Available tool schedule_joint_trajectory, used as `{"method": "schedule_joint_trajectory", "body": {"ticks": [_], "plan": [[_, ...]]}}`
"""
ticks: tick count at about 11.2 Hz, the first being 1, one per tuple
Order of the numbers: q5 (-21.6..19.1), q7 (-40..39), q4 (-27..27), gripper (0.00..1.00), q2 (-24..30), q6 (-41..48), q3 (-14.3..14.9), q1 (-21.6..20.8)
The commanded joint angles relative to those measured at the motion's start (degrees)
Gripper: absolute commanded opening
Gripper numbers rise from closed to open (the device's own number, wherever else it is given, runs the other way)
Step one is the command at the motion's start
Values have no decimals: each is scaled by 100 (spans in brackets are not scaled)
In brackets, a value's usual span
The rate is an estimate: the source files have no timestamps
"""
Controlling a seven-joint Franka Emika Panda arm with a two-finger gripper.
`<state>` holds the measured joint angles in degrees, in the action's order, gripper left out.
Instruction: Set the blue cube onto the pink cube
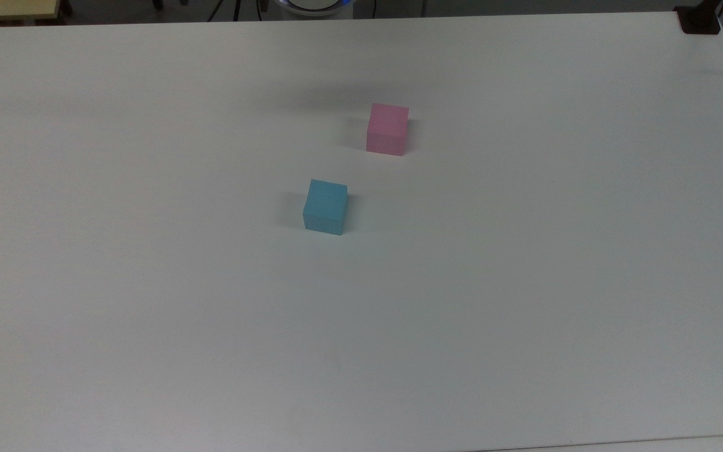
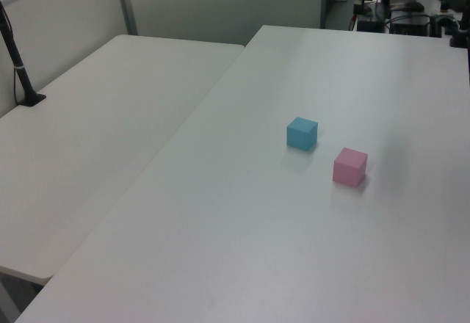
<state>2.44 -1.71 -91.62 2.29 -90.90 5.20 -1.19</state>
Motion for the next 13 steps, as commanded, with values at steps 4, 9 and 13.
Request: {"method": "schedule_joint_trajectory", "body": {"ticks": [4,9,13], "plan": [[-59,-75,-111,100,52,-86,43,-75],[336,-471,-58,100,-641,-130,-36,-84],[196,-271,-180,98,-1195,-523,-36,-276]]}}
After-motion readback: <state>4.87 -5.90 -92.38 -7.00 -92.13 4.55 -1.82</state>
